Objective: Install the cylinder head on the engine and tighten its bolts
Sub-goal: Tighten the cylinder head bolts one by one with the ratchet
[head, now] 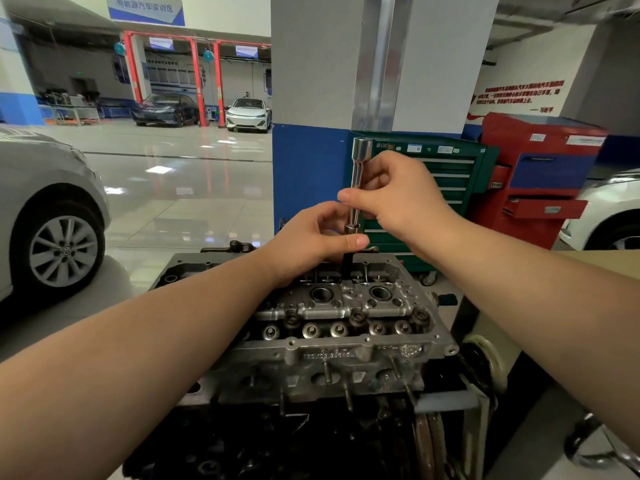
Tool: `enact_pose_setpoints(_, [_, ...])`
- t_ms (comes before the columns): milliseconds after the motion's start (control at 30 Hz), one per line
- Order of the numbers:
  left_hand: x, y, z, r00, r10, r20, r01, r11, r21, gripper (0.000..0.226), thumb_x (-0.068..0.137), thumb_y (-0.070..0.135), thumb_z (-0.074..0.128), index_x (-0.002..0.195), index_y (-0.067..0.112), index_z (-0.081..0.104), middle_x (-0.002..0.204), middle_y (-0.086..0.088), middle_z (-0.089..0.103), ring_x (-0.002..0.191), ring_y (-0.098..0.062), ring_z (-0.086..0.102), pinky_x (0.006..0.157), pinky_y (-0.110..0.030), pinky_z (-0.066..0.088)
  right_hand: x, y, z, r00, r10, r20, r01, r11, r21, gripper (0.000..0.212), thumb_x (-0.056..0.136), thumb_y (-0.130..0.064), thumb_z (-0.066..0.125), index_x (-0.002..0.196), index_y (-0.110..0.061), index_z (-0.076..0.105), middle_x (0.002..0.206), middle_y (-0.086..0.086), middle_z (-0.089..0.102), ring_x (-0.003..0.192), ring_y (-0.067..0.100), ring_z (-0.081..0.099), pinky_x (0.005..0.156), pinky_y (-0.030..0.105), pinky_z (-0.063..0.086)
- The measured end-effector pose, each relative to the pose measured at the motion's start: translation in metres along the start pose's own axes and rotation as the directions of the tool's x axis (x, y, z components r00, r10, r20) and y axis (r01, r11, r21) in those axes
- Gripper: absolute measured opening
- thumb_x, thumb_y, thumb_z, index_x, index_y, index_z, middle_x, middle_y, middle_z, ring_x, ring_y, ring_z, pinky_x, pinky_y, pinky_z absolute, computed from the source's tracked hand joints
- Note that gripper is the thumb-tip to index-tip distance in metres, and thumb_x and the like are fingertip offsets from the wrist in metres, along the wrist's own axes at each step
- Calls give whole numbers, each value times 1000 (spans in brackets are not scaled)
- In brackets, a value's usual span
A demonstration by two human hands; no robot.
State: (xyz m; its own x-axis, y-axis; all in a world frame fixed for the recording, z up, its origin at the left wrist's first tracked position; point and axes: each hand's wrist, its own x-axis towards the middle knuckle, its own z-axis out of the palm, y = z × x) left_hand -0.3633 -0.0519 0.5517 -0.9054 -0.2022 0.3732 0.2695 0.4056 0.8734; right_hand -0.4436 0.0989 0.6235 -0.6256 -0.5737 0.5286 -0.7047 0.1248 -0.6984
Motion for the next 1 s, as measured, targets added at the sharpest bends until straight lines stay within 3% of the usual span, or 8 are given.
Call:
enact_pose_setpoints(100, [3,0,-1,995,27,-100,-20,997,69,33,76,33,92,86,19,64,81,-6,61,78,-23,59,83,-50,56,-2,1,3,999,-22,-37,23,1000,19,24,84,-31,85,95,-25,64,86,-3,71,78,15,69,76,41,60])
enact_pose_setpoints(200, [1,1,-4,996,25,-87,-19,997,75,19,85,26,86,89,18,70,87,-19,70,87,-37,71,97,-57,58,0,5,-2,994,-3,111,-21,976,216,18,98,-19,72,115,-25,69,105,-3,78,99,12,74,90,37,59])
enact_pose_setpoints(300, [-2,1,-4,1000,16,3,-16,1000,22,7,95,21,75,102,20,74,102,-7,79,101,-24,76,98,-46,60,4,5,-9,977,20,211,-90,941,327,22,100,-3,64,117,-16,68,103,5,80,97,21,78,89,42,63])
enact_pose_setpoints(500, [-3,3,-1,999,-15,-32,16,1000,16,53,71,42,93,110,12,74,105,-21,75,100,-39,74,97,-60,58,-1,-4,2,999,-11,-41,12,1000,6,32,78,-31,92,86,-19,63,78,5,71,75,29,74,73,53,63])
enact_pose_setpoints(633, [1,-1,-6,996,-29,-90,31,999,22,30,65,38,97,80,26,73,81,-13,71,82,-30,71,93,-60,60,1,-6,4,1000,-8,1,8,998,59,26,85,-39,85,93,-24,65,91,0,73,86,23,74,81,49,62])
enact_pose_setpoints(733, [-1,-1,-5,999,-18,-43,17,1000,-6,12,78,32,88,85,28,78,96,-17,79,95,-33,77,91,-46,63,5,-1,-4,980,32,194,-91,948,305,14,99,-15,69,111,-24,68,109,2,78,101,18,76,92,43,59])
enact_pose_setpoints(800, [-3,-2,-3,999,-33,2,33,995,-93,14,87,26,79,98,17,78,103,-16,79,104,-33,76,91,-43,63,5,1,-8,972,8,236,-79,953,291,19,99,-6,67,112,-20,68,105,2,80,99,16,77,89,41,62])
enact_pose_setpoints(1000, [-4,-1,1,996,3,-89,-2,1000,12,46,76,38,91,110,11,73,104,-20,74,103,-42,72,92,-60,61,2,-4,-1,999,-10,-35,10,1000,-8,37,75,-28,94,86,-12,63,73,9,71,65,24,75,61,48,65])
